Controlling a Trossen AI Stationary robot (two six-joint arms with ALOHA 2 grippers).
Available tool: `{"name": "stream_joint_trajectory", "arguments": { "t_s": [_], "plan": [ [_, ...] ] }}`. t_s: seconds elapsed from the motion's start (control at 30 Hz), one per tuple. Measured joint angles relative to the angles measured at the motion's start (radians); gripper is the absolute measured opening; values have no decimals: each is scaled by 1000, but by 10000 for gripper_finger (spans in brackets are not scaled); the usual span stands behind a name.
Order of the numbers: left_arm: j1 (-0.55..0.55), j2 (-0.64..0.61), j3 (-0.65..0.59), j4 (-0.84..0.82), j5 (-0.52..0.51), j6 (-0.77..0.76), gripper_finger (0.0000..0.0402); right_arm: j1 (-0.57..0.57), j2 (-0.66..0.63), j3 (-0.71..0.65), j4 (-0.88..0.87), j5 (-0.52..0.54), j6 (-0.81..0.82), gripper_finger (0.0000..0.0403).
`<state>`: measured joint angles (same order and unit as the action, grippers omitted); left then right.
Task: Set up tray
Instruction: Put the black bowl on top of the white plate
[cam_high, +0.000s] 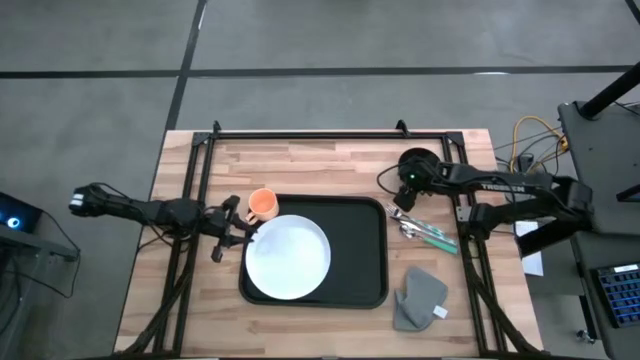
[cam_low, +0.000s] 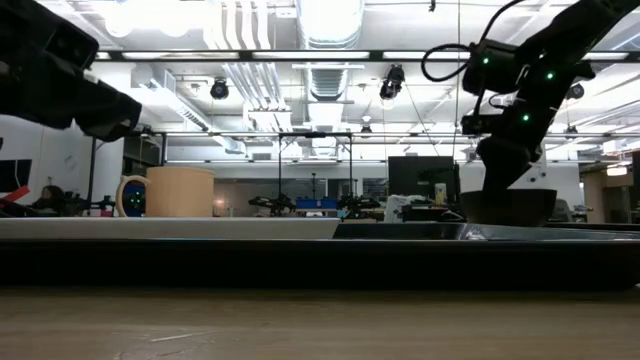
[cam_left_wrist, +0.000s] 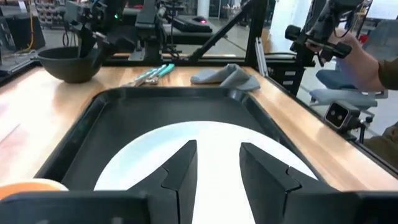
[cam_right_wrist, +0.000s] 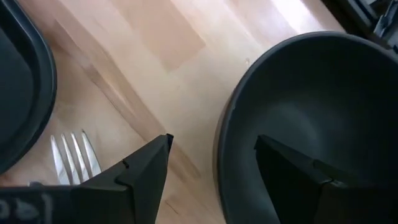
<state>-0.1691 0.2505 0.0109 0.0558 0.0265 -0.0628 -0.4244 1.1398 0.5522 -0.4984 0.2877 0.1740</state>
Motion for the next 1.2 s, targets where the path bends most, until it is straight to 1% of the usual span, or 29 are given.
{"name": "stream_joint_trajectory", "arguments": {
  "t_s": [0.07, 0.17, 0.23, 0.33, 0.47, 0.7, 0.73, 0.9, 1.07, 1.2],
  "plan": [
    [0, 13, 0, -1, 0, 0, 101, 0, 9, 0, 1, 8, -2, 226],
    [0, 31, 0, 0, 0, 0, 101, 0, 16, 0, 2, 73, 1, 218],
    [0, 43, 0, 0, 0, 0, 101, 0, 17, 0, 1, 114, 6, 207],
    [0, 60, 0, 0, 0, 0, 101, 0, 14, 0, 2, 120, 0, 182],
    [0, 80, 0, 0, 0, 0, 101, 0, 18, 0, 1, 100, -27, 133],
    [0, 110, 0, 0, 0, 0, 101, 0, 15, 0, 2, 99, -90, 23],
    [0, 114, 0, 0, 0, 0, 101, 0, 12, -1, 1, 95, -102, 17],
    [0, 131, 0, 0, 0, 0, 101, 0, 8, 39, 2, 88, -145, 10],
    [0, 144, 0, 0, 0, 0, 101, 14, 8, 134, 4, -37, -232, 9],
    [0, 144, 0, 0, 0, 0, 101, 53, 8, 202, -2, -89, -317, 9]
  ]
}}
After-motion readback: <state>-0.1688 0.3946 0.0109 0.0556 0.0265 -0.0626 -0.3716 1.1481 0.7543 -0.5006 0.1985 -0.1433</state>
